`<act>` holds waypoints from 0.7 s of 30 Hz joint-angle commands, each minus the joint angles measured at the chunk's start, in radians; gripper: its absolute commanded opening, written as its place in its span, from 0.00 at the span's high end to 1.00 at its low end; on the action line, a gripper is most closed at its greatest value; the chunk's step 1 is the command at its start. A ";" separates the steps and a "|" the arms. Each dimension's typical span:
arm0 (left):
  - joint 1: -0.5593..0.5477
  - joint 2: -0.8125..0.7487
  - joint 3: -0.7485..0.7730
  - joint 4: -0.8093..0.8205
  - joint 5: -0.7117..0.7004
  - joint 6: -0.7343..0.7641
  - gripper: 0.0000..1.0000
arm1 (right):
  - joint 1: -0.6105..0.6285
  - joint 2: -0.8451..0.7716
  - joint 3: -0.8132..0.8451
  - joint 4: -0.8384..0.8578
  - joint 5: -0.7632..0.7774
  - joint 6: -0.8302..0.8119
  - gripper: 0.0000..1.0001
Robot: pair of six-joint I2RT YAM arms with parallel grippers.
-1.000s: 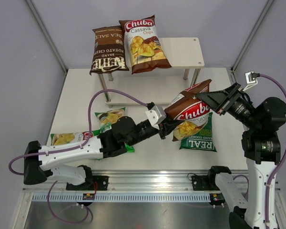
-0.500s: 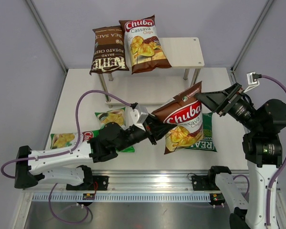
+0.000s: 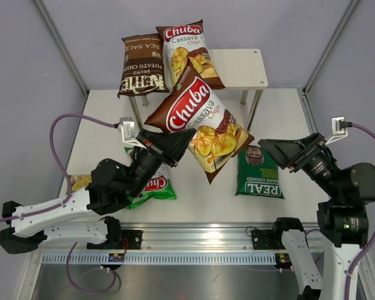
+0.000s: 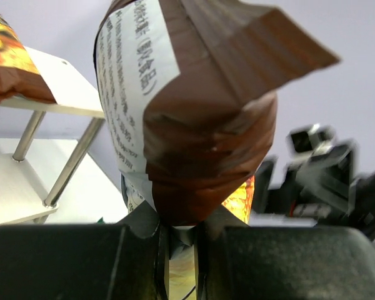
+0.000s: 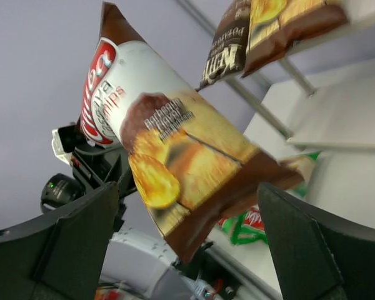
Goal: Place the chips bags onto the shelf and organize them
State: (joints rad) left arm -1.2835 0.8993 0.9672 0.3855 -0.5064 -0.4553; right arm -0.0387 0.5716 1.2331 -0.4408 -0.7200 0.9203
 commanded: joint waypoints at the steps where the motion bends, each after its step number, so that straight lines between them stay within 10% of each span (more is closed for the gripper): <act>1: 0.004 0.015 0.102 0.107 -0.158 -0.080 0.97 | 0.007 -0.027 -0.212 0.385 -0.140 0.357 0.01; 14: 0.018 0.222 0.228 0.358 -0.130 -0.259 0.96 | 0.007 0.037 -0.374 1.082 -0.142 0.747 0.01; 21: 0.019 0.294 0.238 0.400 -0.067 -0.351 0.95 | 0.007 0.040 -0.297 0.825 -0.122 0.629 0.00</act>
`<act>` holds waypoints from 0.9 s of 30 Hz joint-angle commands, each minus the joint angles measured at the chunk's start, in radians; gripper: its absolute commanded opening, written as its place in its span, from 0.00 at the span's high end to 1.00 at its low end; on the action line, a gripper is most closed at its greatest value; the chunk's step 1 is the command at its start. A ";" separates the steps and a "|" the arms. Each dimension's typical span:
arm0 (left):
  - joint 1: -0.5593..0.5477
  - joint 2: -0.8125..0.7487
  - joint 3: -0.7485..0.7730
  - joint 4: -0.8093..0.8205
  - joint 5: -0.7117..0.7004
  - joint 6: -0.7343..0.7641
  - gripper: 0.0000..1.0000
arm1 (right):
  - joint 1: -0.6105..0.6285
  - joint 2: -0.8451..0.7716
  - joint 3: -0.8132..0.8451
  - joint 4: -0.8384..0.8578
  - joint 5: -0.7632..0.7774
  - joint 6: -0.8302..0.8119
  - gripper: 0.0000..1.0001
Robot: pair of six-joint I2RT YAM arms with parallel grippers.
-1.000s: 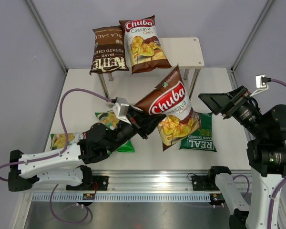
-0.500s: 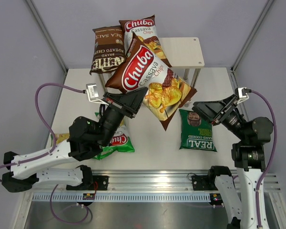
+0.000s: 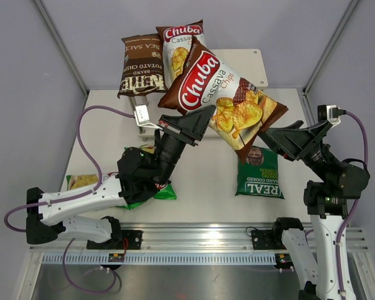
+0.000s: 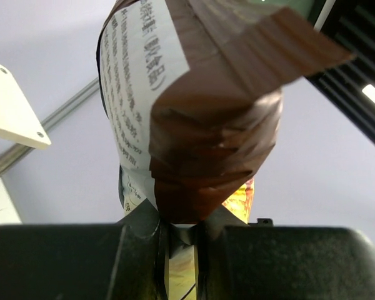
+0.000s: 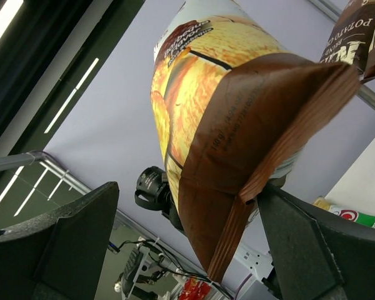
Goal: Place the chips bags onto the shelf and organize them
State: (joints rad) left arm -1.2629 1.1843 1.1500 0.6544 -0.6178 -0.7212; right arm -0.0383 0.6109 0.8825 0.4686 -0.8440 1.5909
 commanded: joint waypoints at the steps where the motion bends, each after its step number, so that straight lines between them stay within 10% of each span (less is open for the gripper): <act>1: -0.001 0.020 0.057 0.134 0.067 -0.113 0.95 | 0.006 -0.002 0.061 -0.137 0.017 -0.102 0.00; 12: 0.000 0.034 -0.018 0.135 0.165 -0.283 0.97 | 0.006 0.001 0.030 -0.097 0.077 -0.108 0.04; 17: 0.002 0.052 0.002 0.102 0.256 -0.294 0.94 | 0.006 -0.003 0.013 -0.035 0.085 -0.097 0.27; 21: 0.020 0.021 -0.041 0.100 0.247 -0.265 0.80 | 0.006 -0.037 0.007 -0.094 0.111 -0.143 0.52; 27: 0.043 -0.034 -0.021 -0.021 0.219 -0.138 0.29 | 0.006 -0.068 -0.034 -0.055 0.154 -0.154 0.74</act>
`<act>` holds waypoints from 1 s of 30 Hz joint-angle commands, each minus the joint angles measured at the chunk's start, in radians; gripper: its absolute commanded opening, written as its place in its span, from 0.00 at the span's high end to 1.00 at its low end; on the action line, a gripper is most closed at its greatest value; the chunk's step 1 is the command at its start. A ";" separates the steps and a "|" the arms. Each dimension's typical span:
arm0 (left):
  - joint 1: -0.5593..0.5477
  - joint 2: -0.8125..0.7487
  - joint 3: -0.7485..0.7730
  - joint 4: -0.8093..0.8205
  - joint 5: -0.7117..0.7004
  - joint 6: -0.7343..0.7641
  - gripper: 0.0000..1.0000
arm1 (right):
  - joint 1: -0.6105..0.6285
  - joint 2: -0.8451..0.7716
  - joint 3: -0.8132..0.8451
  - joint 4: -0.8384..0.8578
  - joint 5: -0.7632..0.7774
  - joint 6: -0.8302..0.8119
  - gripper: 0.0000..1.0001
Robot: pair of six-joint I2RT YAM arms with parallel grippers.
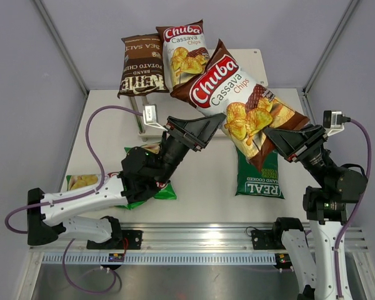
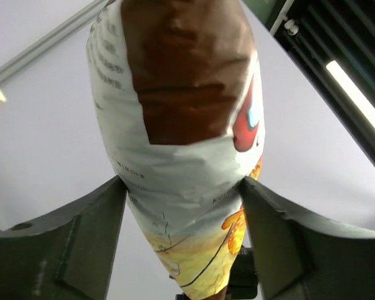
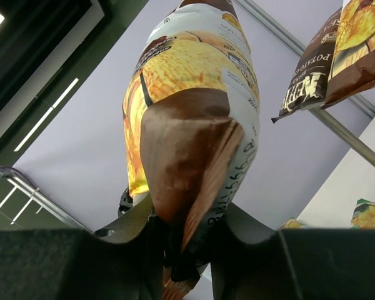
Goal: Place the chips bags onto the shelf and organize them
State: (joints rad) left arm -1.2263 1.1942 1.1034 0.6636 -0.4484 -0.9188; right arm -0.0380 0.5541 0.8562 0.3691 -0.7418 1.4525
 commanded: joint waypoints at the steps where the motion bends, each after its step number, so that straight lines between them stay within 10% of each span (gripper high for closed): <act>1: 0.011 -0.048 0.029 -0.066 0.044 0.079 0.24 | 0.006 -0.011 -0.008 0.048 0.059 -0.018 0.77; 3: 0.031 -0.064 0.041 -0.114 0.031 0.093 0.01 | 0.007 -0.017 -0.002 0.041 0.074 -0.027 0.78; 12: 0.073 -0.299 -0.036 -0.556 -0.286 0.135 0.01 | 0.006 0.072 0.056 -0.093 0.257 -0.165 0.82; 30: 0.071 -0.590 -0.050 -1.380 -0.029 0.408 0.01 | 0.111 0.575 0.312 -0.039 0.797 -0.482 0.91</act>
State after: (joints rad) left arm -1.1572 0.6434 1.0389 -0.5713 -0.5274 -0.5846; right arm 0.0090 1.1091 1.0458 0.2188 -0.0650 1.0763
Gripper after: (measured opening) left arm 0.988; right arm 0.337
